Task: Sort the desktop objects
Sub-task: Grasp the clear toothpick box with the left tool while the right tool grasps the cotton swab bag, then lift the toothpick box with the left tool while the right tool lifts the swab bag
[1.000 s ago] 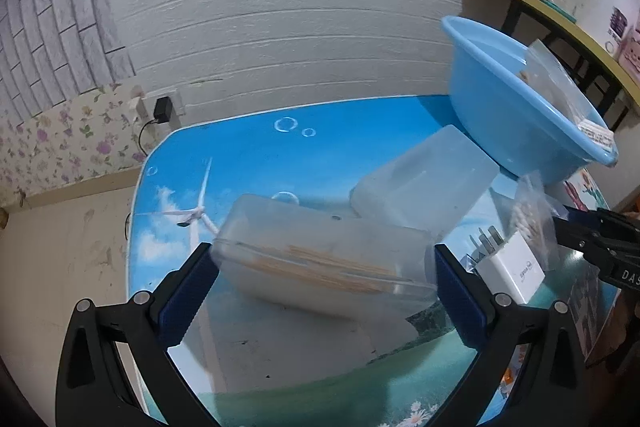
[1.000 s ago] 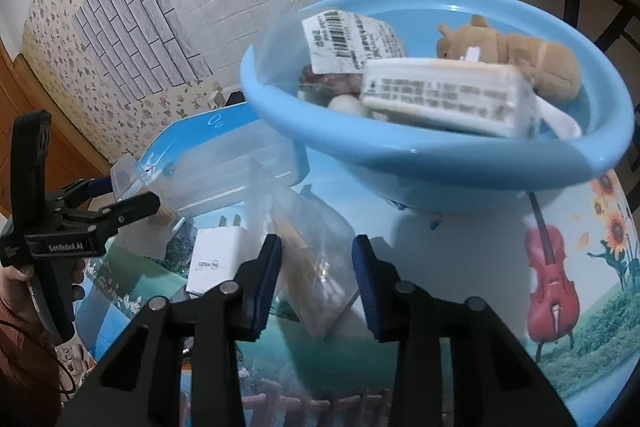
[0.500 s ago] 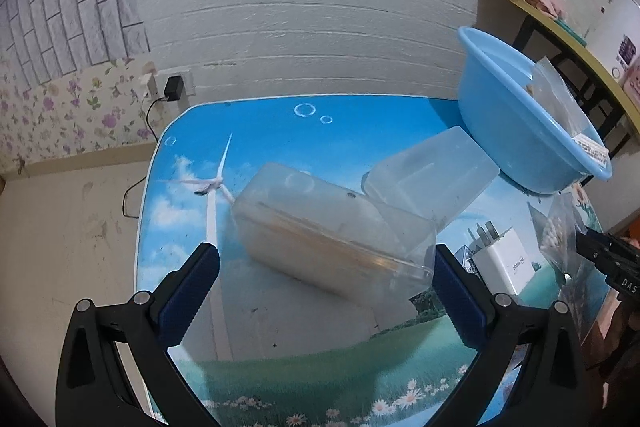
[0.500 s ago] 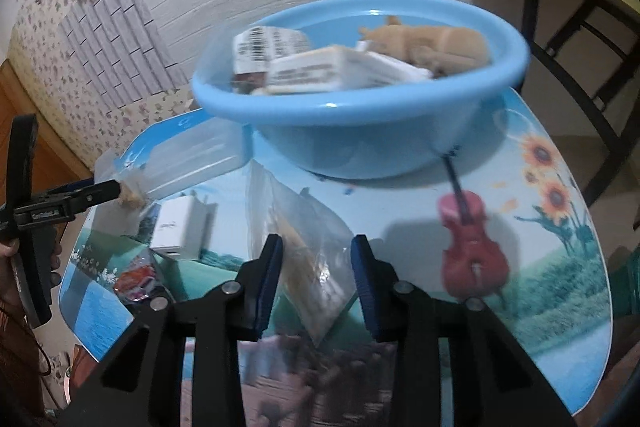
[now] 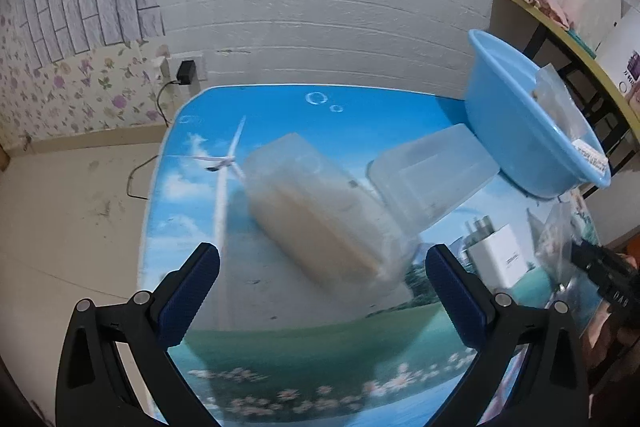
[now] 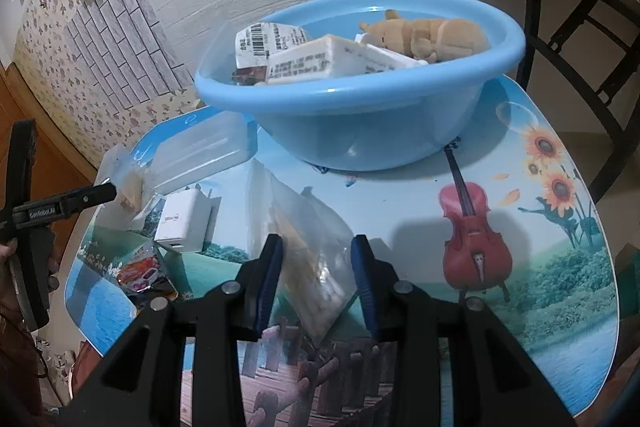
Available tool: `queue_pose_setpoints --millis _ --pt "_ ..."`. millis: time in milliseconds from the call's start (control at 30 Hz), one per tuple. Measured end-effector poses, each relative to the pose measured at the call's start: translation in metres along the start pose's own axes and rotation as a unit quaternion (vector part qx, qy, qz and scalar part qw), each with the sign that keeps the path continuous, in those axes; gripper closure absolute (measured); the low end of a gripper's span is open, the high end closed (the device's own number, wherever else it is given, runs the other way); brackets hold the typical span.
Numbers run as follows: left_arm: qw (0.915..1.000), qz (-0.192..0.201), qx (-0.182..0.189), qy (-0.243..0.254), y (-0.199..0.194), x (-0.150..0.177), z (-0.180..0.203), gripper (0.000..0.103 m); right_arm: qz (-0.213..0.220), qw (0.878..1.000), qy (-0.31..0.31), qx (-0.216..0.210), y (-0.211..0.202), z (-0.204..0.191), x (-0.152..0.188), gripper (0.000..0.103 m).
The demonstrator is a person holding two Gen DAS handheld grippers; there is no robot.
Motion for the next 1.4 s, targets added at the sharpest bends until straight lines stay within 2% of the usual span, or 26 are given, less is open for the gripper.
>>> queue_pose_setpoints --millis 100,200,233,300,500,800,1400 --pt "0.9998 -0.018 -0.007 -0.006 0.01 -0.002 0.007 0.0 -0.001 1.0 0.001 -0.002 0.0 0.003 0.001 0.068" --pt "0.9997 -0.011 0.002 -0.02 0.016 -0.004 0.011 0.003 -0.001 1.0 0.0 -0.002 -0.001 0.003 0.001 0.068" --pt "0.9998 -0.007 0.006 -0.02 0.015 -0.004 0.012 0.009 0.0 1.0 -0.001 -0.001 -0.002 0.003 0.002 0.068" --pt "0.9999 -0.006 0.002 -0.011 0.013 -0.003 0.013 0.044 0.001 1.0 -0.001 0.0 -0.003 0.003 0.002 0.068" --pt "1.0 -0.001 -0.006 -0.001 0.002 0.003 0.011 0.059 0.005 1.0 -0.005 0.002 -0.003 0.002 0.002 0.068" --pt "0.9997 0.006 -0.005 0.023 -0.019 0.022 0.02 0.067 0.009 1.0 -0.003 0.001 -0.01 0.006 0.008 0.068" --pt "0.9994 0.0 -0.007 0.034 -0.051 0.073 0.033 0.069 0.033 0.999 -0.005 0.011 -0.033 0.013 0.017 0.068"
Point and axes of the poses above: each gripper's, at about its wrist camera, not at the fingertips, and y roughly the way its jaws point, z to its right, x to its underside, the point moved 7 cm from there along y, roughly the way its jaws point, and after that the axes turned 1 degree about -y, right-handed, at the moved point
